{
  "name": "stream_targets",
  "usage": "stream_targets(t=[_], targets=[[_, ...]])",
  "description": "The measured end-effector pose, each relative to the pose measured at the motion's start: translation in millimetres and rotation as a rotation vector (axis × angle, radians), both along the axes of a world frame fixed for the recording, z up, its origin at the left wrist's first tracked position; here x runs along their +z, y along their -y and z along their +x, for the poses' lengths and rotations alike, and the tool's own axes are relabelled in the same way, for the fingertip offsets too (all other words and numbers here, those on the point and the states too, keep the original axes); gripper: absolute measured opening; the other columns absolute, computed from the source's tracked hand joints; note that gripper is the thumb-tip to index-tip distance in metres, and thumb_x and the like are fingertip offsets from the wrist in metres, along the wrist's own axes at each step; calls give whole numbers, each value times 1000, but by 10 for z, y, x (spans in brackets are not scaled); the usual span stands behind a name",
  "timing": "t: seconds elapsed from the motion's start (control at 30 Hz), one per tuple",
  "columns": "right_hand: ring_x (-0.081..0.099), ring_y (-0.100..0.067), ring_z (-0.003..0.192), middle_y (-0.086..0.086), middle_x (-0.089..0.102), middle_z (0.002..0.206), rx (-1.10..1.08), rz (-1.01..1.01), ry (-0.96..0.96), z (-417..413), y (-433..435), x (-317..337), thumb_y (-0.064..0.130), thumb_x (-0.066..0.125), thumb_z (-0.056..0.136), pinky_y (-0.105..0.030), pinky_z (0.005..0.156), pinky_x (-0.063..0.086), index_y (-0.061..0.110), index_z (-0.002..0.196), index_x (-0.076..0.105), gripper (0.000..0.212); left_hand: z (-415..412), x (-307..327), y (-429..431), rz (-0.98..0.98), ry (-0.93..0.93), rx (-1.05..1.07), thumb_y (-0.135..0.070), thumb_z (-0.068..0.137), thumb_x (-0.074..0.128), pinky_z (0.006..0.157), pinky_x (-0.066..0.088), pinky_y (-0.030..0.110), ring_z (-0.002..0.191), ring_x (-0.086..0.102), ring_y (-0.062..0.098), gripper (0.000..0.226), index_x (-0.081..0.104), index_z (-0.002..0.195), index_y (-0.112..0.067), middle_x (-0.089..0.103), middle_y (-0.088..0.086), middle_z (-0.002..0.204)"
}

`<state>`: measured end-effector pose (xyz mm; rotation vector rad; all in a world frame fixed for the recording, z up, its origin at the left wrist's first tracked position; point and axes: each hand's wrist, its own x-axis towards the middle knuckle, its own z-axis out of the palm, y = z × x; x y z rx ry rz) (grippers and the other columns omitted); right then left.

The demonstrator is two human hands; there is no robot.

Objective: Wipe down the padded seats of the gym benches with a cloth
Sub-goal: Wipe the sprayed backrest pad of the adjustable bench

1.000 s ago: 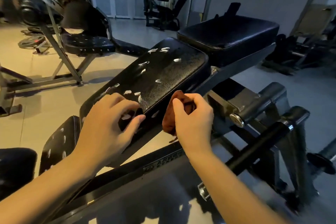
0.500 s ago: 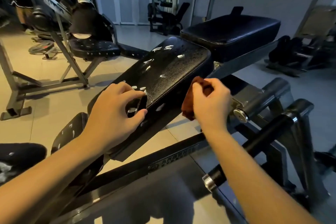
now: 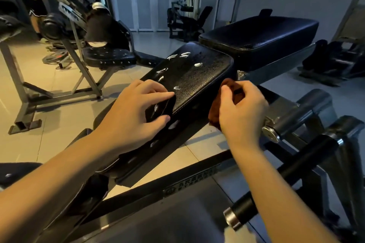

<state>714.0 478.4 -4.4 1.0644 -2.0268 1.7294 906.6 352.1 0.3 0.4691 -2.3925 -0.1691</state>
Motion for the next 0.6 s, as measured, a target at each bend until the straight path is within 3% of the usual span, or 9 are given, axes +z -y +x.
stream_targets(t=[0.13, 0.27, 0.33, 0.5, 0.6], targets=[[56, 2, 83, 10, 60, 91, 126, 134, -251, 559, 41, -345, 27, 61, 97, -10, 67, 46, 24, 97, 63, 4, -12, 19, 4, -12, 11, -7, -46, 88, 59, 105, 41, 41, 125, 45, 8, 49, 64, 134, -31, 56, -16, 127], [53, 17, 86, 17, 55, 88, 56, 91, -84, 115, -1, -86, 26, 65, 96, -5, 66, 45, 24, 99, 61, 6, -2, -25, 0, -12, 6, -11, -42, 90, 58, 103, 42, 43, 123, 45, 10, 47, 64, 135, -29, 57, -15, 127], [53, 13, 84, 18, 55, 90, -8, 21, -37, -45, -4, -9, 25, 65, 97, -10, 71, 48, 23, 102, 60, 7, 4, -47, -14, -55, 20, 4, -42, 91, 58, 102, 42, 44, 123, 45, 11, 47, 64, 136, -28, 58, -13, 128], [56, -1, 82, 9, 61, 92, 144, 175, -350, 562, 37, -405, 21, 64, 95, -8, 65, 42, 21, 99, 65, 4, 24, -68, -1, -124, 43, 20, -42, 92, 57, 96, 45, 49, 122, 48, 18, 45, 66, 134, -26, 59, -9, 129], [54, -2, 78, 7, 62, 91, 36, 105, -284, 235, 49, -153, 19, 65, 94, -10, 66, 39, 18, 95, 65, 1, 20, -75, 3, -135, 34, 13, -35, 97, 62, 94, 45, 48, 119, 48, 19, 38, 66, 133, -26, 60, -7, 128]])
